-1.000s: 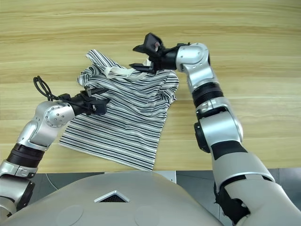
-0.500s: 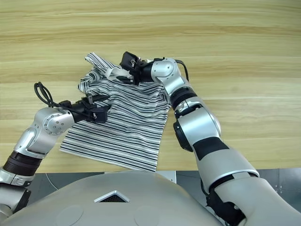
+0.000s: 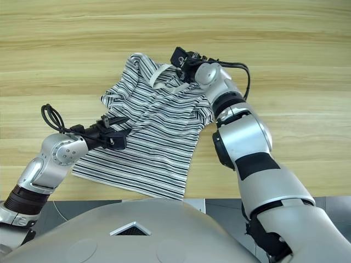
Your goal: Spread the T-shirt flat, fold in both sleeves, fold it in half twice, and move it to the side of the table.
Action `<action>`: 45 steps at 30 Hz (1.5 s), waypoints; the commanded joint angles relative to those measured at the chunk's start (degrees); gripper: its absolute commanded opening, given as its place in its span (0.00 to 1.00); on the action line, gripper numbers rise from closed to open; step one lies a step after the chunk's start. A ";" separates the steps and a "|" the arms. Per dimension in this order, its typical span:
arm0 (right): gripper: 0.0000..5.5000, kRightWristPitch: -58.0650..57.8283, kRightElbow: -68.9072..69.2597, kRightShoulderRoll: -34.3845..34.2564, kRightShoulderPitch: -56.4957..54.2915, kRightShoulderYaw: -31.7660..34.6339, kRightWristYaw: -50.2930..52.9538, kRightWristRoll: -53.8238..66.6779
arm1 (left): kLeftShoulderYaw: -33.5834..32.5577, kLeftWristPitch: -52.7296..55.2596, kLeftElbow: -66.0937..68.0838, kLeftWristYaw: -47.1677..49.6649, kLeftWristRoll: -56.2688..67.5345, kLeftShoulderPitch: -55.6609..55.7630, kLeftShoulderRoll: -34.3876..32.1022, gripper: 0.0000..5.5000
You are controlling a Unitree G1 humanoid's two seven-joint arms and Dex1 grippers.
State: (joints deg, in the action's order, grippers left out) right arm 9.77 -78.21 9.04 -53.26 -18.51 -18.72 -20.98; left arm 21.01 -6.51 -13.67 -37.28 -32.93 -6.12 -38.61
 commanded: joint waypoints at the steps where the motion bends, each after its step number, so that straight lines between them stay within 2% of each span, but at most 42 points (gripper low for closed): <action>1: 0.48 1.14 -0.42 -0.48 -0.17 0.82 -0.51 -0.78 | 2.24 0.67 2.38 -1.36 -1.00 0.82 0.63 0.34; 10: 0.48 9.20 1.77 -3.61 -2.46 1.23 -6.28 -0.57 | -0.72 2.08 0.93 0.67 2.82 6.50 3.97 0.34; 15: 0.48 14.72 4.28 -1.79 -3.09 2.00 -8.22 -0.03 | -5.38 6.05 -3.61 -1.03 8.76 15.57 6.61 0.34; 18: 0.48 16.33 5.26 -0.47 -2.81 2.57 -9.06 0.53 | -5.64 7.43 -3.10 -1.97 10.65 19.10 7.25 0.34; 21: 0.48 18.49 6.94 1.28 -2.38 3.62 -9.63 1.55 | -3.91 8.13 8.97 -0.44 12.32 23.41 11.32 0.34; 24: 0.48 20.26 8.96 2.57 -2.22 4.66 -10.06 2.69 | -1.45 4.04 25.82 3.78 10.93 28.14 15.02 0.34; 30: 0.48 22.69 15.06 5.10 1.01 5.24 -12.74 4.26 | 1.12 -5.75 65.22 16.33 7.60 41.09 21.80 0.34; 32: 0.48 22.73 19.90 5.73 4.73 5.08 -15.01 5.71 | 1.37 -8.30 74.10 20.42 6.72 44.44 22.83 0.34; 38: 0.48 19.91 30.46 9.12 14.74 4.55 -18.96 7.35 | 0.84 -11.97 85.06 24.76 6.48 48.98 21.82 0.34; 45: 0.48 16.75 33.75 11.28 18.97 5.28 -18.78 8.35 | -0.58 -12.49 88.12 25.95 7.27 49.56 20.67 0.34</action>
State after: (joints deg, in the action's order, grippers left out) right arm 27.50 -45.25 19.45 -34.45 -13.74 -37.67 -13.20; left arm 20.36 -20.12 72.94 -10.86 -25.09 44.18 -16.63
